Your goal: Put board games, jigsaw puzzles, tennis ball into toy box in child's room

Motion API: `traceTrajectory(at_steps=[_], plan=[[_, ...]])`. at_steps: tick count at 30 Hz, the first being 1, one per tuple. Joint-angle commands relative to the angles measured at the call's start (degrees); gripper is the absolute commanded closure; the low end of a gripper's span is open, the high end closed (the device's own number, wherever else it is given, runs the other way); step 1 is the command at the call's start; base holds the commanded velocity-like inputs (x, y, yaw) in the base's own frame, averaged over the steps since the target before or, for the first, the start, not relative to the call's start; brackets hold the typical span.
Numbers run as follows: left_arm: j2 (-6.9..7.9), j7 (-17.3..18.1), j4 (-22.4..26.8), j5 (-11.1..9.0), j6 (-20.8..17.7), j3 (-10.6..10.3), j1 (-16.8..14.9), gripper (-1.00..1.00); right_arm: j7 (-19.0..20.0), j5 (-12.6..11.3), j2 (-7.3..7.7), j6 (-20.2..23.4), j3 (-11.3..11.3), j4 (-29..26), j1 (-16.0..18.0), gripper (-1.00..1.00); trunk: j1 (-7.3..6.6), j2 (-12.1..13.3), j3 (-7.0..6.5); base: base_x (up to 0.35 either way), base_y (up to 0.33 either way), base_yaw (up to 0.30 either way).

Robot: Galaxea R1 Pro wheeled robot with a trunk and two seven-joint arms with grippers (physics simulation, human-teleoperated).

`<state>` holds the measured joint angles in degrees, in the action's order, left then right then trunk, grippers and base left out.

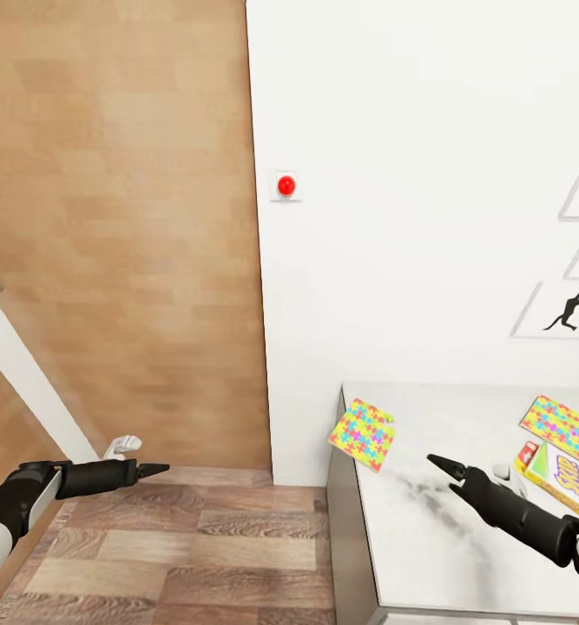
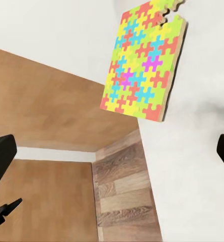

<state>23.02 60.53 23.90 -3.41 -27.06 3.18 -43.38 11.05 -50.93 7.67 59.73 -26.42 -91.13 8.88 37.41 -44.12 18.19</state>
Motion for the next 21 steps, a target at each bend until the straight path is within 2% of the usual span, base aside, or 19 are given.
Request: traceTrajectory(at_steps=[1,10,15,17,21], plan=[[0.00,0.16,0.00,-0.21,-0.53,0.07,-0.03,-1.00,1.43,0.57,0.15,0.27,-0.17,-0.01,-0.03,-1.00,0.01,-0.06,-0.02,0.000,0.000,0.000],[-0.01,0.36,-0.01,-0.32,-0.53,0.12,-0.03,-1.00,3.18,0.57,0.32,0.27,-0.37,0.10,-0.21,-1.00,0.01,-0.06,-0.86,0.000,0.000,0.000],[-0.08,0.72,0.19,-0.67,-0.59,0.32,-0.05,-1.00,3.27,0.64,-0.11,0.27,-0.66,0.20,-0.26,-1.00,0.01,-0.06,-1.33,0.000,0.000,0.000],[-0.59,0.73,0.27,-0.74,-0.75,0.32,-0.18,-1.00,3.27,0.65,-0.05,0.27,-0.69,0.23,-0.26,-1.00,0.01,-0.06,-1.52,0.000,0.000,0.000],[-3.21,0.70,0.34,-0.80,-1.11,0.33,-0.52,-1.00,3.28,0.59,0.16,0.27,-0.73,0.25,-0.26,-1.00,0.01,-0.06,-1.88,0.000,0.000,0.000]])
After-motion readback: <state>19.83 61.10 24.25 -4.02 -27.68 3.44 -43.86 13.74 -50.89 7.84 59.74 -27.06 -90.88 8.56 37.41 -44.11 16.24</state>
